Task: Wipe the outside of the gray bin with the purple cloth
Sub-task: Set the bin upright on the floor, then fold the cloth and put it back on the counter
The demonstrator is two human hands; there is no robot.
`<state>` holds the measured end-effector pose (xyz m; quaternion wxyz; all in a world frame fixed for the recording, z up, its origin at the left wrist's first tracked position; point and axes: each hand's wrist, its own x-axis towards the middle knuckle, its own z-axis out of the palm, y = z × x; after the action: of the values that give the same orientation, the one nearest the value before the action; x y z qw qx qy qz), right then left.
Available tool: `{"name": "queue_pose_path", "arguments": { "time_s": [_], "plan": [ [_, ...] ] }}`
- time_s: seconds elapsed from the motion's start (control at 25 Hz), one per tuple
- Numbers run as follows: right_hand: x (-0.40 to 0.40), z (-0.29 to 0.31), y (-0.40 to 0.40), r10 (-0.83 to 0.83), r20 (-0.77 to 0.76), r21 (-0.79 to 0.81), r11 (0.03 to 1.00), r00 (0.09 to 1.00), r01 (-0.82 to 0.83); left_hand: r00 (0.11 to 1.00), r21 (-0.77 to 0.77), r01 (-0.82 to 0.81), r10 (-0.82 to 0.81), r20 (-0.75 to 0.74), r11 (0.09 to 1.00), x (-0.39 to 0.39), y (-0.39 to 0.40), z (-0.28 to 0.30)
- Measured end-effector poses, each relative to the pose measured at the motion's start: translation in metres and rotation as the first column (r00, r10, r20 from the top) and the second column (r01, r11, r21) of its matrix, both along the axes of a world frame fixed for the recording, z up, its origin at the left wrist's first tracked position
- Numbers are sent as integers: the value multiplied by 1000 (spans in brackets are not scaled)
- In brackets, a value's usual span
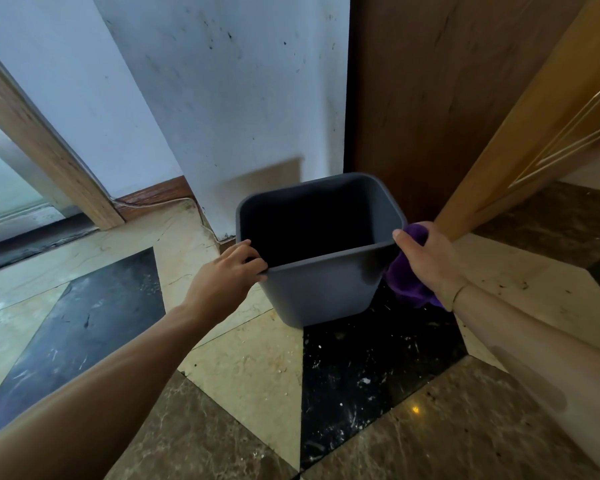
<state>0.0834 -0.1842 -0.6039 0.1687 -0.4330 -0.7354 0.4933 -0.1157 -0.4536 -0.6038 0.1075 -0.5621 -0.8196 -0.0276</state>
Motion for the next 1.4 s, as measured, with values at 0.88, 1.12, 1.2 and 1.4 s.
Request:
{"name": "queue_pose_path", "arguments": {
  "time_s": [0.88,1.12,1.2,1.4],
  "plan": [
    [59,568,-38,53,-367,-308,935,929,-175,448,156,-220,-42,893,963,102,106,598],
    [86,723,-27,34,-390,-207,971,920,-124,461,254,-202,-137,877,946,102,114,734],
    [92,742,-29,-5,-373,-143,988,928,-53,451,271,-170,-170,876,947,101,117,750],
    [103,766,-27,-187,-392,-66,982,901,175,359,362,-154,-289,887,919,109,127,768]
  ]
}}
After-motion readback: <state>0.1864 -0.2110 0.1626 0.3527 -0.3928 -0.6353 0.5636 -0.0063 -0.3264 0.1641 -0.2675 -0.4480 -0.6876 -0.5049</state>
